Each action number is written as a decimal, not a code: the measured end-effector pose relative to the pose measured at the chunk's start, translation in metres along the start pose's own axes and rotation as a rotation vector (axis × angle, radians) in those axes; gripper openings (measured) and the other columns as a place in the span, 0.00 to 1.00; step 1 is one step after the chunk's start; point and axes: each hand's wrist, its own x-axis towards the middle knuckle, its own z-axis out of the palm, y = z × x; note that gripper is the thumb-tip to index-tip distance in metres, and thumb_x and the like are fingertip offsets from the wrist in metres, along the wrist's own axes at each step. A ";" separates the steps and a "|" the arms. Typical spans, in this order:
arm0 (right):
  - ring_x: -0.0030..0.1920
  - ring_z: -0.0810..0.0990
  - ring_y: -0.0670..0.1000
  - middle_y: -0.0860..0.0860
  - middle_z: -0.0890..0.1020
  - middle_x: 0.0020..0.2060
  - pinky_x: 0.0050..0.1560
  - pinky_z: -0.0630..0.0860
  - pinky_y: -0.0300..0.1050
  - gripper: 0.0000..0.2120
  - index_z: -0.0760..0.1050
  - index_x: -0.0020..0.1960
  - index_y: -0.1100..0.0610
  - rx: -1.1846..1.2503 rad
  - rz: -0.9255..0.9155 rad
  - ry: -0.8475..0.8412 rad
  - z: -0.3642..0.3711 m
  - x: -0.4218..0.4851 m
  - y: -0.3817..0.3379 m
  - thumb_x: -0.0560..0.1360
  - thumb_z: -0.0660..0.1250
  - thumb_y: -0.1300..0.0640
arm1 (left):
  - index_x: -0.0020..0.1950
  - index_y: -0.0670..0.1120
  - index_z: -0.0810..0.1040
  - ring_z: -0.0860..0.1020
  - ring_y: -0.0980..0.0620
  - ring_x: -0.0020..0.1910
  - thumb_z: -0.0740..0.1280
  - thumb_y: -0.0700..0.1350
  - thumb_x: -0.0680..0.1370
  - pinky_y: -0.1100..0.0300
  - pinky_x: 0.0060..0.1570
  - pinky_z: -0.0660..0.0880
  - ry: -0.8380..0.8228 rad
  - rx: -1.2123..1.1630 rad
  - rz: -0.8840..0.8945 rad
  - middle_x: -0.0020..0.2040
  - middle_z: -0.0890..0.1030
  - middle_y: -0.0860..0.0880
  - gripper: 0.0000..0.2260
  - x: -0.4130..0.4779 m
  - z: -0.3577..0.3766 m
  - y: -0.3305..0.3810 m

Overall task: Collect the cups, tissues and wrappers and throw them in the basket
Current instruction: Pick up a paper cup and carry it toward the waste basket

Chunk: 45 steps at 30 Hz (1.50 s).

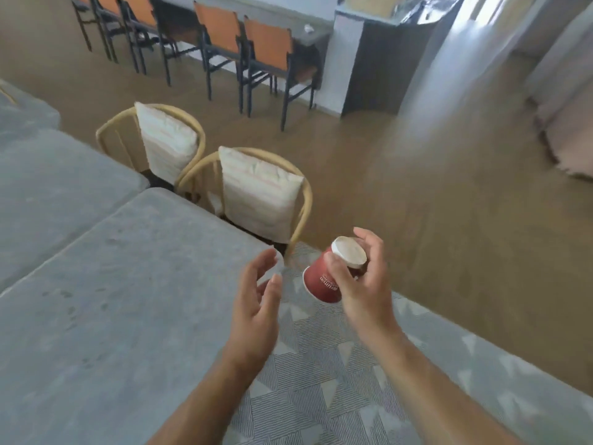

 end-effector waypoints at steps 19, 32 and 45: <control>0.55 0.83 0.43 0.43 0.82 0.54 0.59 0.79 0.40 0.31 0.72 0.71 0.43 0.004 0.039 0.434 -0.223 0.220 0.040 0.70 0.75 0.45 | 0.73 0.52 0.74 0.75 0.60 0.72 0.61 0.50 0.83 0.61 0.70 0.74 -0.450 -0.060 0.061 0.71 0.78 0.57 0.18 0.196 0.303 0.014; 0.52 0.84 0.47 0.42 0.84 0.50 0.55 0.79 0.43 0.24 0.75 0.63 0.42 0.058 0.070 0.527 -0.257 0.446 0.044 0.69 0.74 0.40 | 0.72 0.50 0.76 0.76 0.58 0.71 0.62 0.49 0.82 0.68 0.65 0.73 -0.559 -0.072 0.099 0.69 0.79 0.53 0.18 0.405 0.424 0.029; 0.48 0.82 0.40 0.35 0.82 0.48 0.47 0.77 0.33 0.19 0.74 0.64 0.44 0.071 0.029 0.486 -0.341 0.688 0.097 0.74 0.74 0.47 | 0.73 0.50 0.75 0.76 0.57 0.71 0.62 0.59 0.80 0.51 0.70 0.76 -0.487 -0.036 0.167 0.70 0.79 0.55 0.24 0.588 0.596 0.013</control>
